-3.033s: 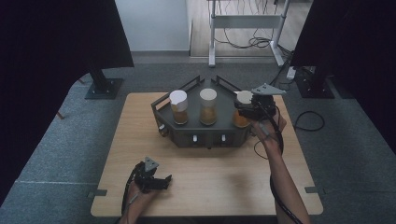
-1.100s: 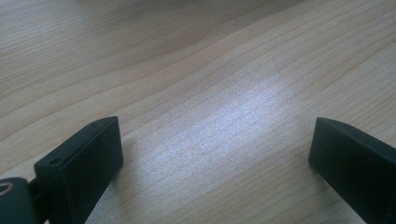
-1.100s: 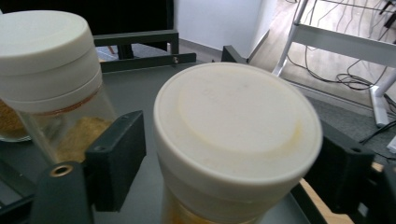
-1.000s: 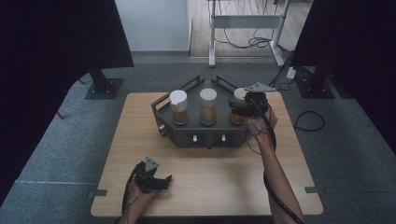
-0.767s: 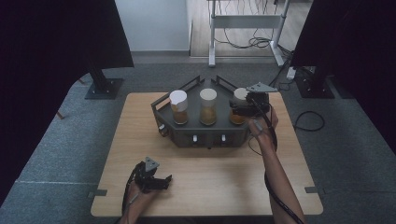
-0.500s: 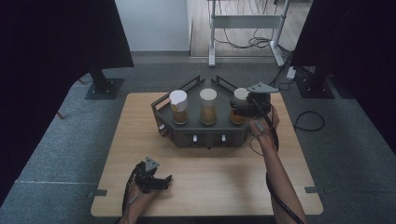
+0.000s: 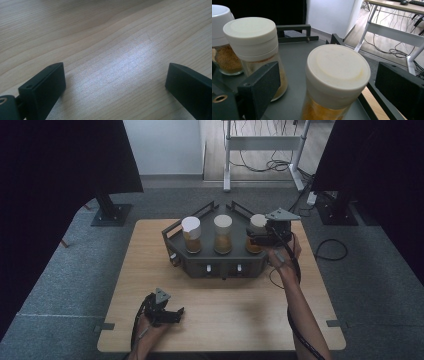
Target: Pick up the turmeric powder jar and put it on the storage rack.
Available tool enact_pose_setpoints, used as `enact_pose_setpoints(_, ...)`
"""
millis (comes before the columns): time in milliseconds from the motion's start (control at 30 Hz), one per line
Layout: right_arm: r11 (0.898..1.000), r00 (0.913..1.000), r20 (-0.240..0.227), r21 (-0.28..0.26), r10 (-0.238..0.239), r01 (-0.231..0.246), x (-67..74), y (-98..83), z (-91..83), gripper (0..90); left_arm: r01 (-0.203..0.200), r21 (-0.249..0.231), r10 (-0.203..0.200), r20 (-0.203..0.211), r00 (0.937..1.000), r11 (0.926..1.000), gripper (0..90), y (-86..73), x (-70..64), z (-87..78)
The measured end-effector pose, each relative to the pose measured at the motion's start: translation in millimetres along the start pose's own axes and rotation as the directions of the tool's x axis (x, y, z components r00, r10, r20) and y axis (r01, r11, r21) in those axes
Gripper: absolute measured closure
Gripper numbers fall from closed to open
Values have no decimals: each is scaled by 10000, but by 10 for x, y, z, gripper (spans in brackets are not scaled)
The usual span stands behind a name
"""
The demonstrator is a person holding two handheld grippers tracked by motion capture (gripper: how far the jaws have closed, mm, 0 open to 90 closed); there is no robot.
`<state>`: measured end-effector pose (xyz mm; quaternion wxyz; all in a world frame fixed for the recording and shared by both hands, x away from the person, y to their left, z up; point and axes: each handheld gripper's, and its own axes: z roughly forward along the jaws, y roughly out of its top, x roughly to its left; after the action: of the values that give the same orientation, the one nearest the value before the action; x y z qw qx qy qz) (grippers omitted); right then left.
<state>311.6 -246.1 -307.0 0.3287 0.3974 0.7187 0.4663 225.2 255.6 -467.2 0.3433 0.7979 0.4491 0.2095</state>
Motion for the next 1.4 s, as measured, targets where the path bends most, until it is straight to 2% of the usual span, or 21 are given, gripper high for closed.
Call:
enact_pose_setpoints(300, 9999, 9999, -161, -97, -26, 25, -12, -41, -71, 39, 1, 1, -1, -1, 10000, 10000, 24, 0, -1, 0)
enact_pose_setpoints(733, 9995, 9999, -112, -313, 50, -54, -25, -176, -209, 41, 4, 4, -4, -1, 10000, 10000, 24, 1, -1, 0)
enact_pose_setpoints(1400, 9996, 9999, -154, -279, -27, 23, 19, -336, -389, 53, 14, -1, -14, -11, 10000, 10000, 24, -1, -4, -1)
